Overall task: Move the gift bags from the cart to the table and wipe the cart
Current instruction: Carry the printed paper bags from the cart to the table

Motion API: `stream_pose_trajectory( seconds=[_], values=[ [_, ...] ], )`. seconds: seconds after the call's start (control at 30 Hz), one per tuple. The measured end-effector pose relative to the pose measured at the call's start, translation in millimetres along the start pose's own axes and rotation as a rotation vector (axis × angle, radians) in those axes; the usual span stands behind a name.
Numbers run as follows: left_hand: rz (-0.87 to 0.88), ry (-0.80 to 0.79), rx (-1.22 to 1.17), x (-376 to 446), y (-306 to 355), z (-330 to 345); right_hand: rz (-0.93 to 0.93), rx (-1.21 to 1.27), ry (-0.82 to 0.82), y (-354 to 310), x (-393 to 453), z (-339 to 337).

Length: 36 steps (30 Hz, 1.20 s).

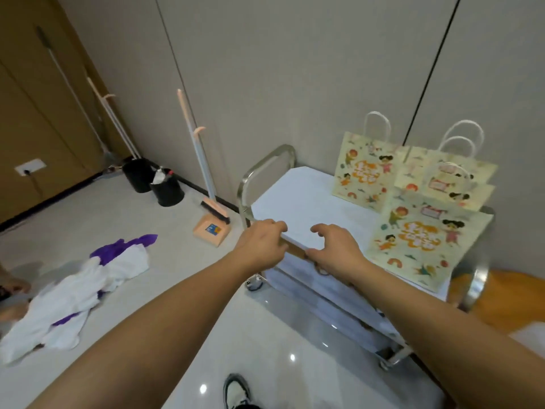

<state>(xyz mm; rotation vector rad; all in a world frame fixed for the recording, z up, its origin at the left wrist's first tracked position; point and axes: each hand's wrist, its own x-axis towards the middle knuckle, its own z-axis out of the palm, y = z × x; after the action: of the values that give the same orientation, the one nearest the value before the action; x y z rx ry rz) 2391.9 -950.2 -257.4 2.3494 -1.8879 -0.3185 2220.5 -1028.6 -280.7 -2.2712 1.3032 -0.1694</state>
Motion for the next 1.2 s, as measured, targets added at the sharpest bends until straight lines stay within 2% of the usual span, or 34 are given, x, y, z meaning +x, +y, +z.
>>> stream_pose_trajectory(
  seconds=[0.2, 0.5, 0.67, 0.9, 1.1, 1.2],
  values=[
    [0.239, -0.046, -0.012, 110, 36, -4, 0.235, 0.035, 0.169, 46, 40, -44],
    [0.519, -0.080, -0.074, 233, 87, -23, 0.460, 0.037, 0.416, 65, 89, -110],
    [0.521, -0.099, -0.170, 279, 82, -29, 0.480, 0.043, 0.472, 60, 134, -121],
    [0.460, -0.117, -0.142, 349, 65, -35, 0.446, 0.080, 0.512, 67, 216, -150],
    [0.375, -0.101, -0.071, 408, 74, -44, 0.430, 0.116, 0.563, 93, 293, -185],
    [0.389, -0.089, -0.010, 431, 78, -47, 0.428, 0.152, 0.569, 102, 320, -193]
  ],
)
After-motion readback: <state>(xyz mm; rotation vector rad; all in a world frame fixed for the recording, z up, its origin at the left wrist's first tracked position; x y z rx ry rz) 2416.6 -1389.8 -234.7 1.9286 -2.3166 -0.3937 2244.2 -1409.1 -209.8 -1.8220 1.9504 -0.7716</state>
